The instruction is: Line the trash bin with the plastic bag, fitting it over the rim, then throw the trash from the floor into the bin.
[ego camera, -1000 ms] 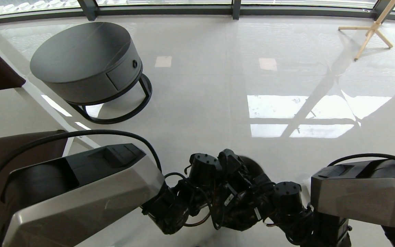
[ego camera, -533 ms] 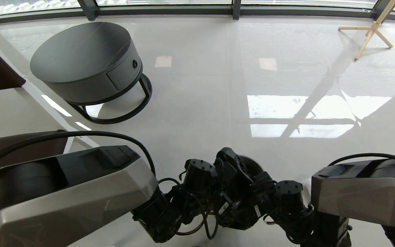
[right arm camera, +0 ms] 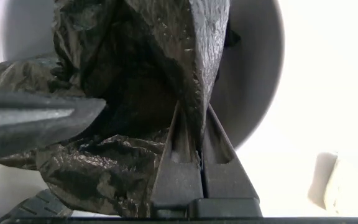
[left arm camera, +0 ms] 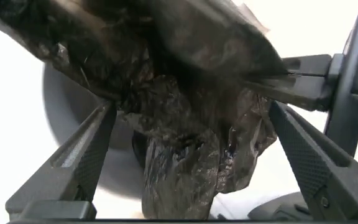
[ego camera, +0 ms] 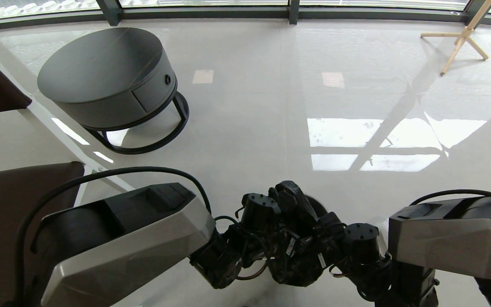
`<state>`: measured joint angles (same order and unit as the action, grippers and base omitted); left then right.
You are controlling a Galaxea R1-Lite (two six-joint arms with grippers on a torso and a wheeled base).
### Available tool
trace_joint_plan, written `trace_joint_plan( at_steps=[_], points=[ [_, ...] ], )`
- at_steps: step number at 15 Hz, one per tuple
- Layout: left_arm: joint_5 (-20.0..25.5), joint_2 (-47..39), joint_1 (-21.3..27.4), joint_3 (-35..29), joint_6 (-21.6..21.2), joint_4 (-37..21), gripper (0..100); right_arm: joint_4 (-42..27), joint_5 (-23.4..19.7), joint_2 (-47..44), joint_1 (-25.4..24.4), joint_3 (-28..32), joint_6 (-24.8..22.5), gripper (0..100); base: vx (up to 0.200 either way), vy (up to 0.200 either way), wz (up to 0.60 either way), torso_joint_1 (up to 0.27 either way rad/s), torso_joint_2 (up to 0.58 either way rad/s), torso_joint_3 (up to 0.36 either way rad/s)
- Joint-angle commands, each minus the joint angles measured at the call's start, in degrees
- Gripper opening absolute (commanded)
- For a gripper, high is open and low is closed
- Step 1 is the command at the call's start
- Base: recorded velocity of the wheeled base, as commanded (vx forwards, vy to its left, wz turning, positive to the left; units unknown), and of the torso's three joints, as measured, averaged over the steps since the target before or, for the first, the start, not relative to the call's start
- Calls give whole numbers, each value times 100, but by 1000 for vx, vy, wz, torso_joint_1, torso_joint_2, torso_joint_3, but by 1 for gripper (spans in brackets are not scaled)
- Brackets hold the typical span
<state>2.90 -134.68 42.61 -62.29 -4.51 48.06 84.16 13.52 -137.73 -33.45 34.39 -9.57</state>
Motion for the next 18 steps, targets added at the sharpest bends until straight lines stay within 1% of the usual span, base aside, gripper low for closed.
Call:
trace_joint_plan(
  at_steps=[1,2,3,4,5,6,7,9,11,16,18],
  points=[
    [0,153,-33,270,12,-147,100,12,2,-8,-4,-11,-1,0,0,0,0,0,0,0],
    [9,337,-42,411,3,-402,100,30,-7,-8,5,-11,-1,0,0,0,0,0,0,0],
    [35,610,-42,508,12,-815,100,56,2,-17,5,-11,-1,0,0,0,0,0,0,0],
    [79,750,-42,525,20,-1009,100,56,2,-17,5,-2,-1,0,0,0,0,0,0,0],
    [79,750,-51,517,38,-1017,100,65,2,-17,5,-2,-1,0,0,0,0,0,0,0],
    [79,715,-68,473,152,-1017,100,91,2,-8,5,-11,-1,0,0,0,0,0,0,0],
    [88,645,-68,376,363,-1017,100,127,2,-17,5,-11,-1,0,0,0,0,0,0,0],
    [88,381,-68,59,653,-1017,100,127,2,-17,5,-38,-1,0,0,0,0,0,0,0],
    [88,188,-68,-160,855,-1053,100,179,2,-17,5,-38,-1,0,0,0,0,0,0,0],
    [97,56,-182,-248,1093,-1061,100,179,-7,-52,5,-20,-1,0,0,0,0,0,0,0],
    [97,-137,-226,-371,1145,-1061,100,179,-7,-61,5,-11,-1,0,0,0,0,0,0,0]
  ],
)
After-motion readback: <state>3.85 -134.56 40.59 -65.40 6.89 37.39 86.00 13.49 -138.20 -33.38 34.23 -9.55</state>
